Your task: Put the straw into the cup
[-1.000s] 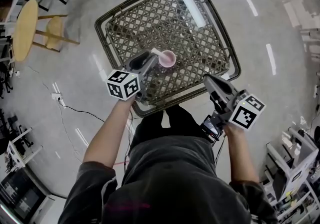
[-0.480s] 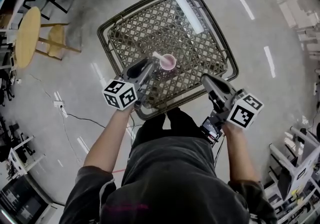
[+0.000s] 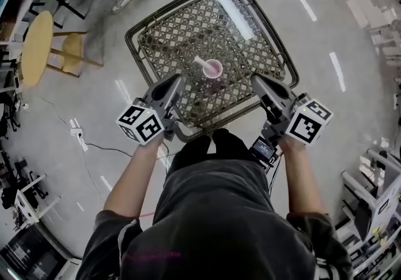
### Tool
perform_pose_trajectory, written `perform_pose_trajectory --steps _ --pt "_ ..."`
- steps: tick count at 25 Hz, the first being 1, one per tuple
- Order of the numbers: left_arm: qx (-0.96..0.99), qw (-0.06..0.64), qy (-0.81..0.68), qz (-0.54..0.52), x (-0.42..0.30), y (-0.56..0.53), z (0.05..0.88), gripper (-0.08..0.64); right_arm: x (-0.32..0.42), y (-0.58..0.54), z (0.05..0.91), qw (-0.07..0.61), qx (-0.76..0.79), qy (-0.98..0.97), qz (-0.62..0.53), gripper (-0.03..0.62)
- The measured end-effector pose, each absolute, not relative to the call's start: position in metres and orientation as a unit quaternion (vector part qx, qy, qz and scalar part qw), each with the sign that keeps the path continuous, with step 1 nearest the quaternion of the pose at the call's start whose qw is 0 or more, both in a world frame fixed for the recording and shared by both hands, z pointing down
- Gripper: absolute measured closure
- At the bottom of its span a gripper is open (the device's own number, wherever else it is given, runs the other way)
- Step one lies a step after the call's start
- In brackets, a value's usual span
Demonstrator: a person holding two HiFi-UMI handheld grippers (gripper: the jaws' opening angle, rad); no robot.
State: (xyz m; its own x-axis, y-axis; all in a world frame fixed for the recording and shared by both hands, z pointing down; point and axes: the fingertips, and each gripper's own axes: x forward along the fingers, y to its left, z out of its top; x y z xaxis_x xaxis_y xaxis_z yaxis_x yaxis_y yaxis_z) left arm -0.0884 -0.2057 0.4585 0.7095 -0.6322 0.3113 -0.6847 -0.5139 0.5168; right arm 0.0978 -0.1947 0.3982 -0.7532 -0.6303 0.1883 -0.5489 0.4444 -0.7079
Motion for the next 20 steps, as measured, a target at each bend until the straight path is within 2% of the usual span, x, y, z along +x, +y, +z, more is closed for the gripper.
perform_pose_trajectory --steps 9,20 --pt "0.890 0.294 -0.349 0.010 -0.070 -0.194 0.402 0.549 0.112 -0.198 0.378 0.068 -0.351 0.858 -0.367 0.578" --pt "0.905 0.263 -0.333 -0.029 -0.056 -0.200 0.348 0.551 0.091 -0.200 0.363 0.072 -0.323 0.873 -0.357 0.578"
